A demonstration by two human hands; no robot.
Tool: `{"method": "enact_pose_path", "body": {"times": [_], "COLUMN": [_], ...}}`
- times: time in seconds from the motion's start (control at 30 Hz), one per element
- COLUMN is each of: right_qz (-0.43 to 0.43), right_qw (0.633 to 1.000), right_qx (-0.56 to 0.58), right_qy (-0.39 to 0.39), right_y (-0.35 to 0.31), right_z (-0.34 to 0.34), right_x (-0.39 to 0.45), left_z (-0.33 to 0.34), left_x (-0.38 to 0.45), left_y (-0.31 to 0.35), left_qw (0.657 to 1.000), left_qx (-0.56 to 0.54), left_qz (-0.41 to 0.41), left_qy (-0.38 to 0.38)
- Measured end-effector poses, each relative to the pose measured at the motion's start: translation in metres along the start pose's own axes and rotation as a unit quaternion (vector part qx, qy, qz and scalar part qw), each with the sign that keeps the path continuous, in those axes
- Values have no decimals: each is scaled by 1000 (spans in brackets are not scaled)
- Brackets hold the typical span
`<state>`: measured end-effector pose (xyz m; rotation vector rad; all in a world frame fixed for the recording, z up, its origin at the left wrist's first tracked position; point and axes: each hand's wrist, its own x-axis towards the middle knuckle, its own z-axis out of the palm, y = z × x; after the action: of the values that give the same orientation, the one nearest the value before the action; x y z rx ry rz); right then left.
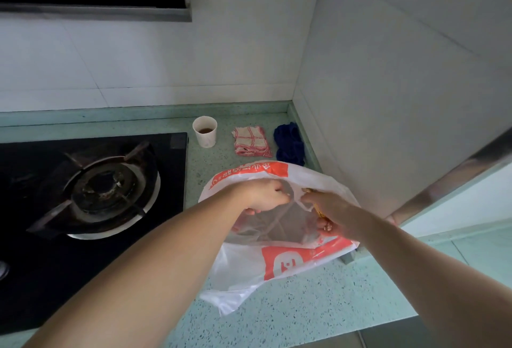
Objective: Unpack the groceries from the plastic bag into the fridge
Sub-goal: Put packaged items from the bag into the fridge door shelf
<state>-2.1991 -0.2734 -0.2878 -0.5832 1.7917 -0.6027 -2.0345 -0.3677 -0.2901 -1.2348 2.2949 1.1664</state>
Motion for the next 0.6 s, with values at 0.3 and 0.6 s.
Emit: {"method": "enact_pose_path", "body": {"times": [0.3,0.6], "right_qz": [-18,-125], "right_qw": [995,989], "right_qx": [-51,-84], "right_qy": [-85,-1], "right_y": [-33,-41], "right_z": [-16,-25], "right_x": [-39,-63], "left_z": [-30,-24], "left_x": [-35,-62], "left_y": [21,37], "left_qw": [998,961], "left_qx": [-45,-184], "left_qz": [15,18], "left_qy": [34,208]}}
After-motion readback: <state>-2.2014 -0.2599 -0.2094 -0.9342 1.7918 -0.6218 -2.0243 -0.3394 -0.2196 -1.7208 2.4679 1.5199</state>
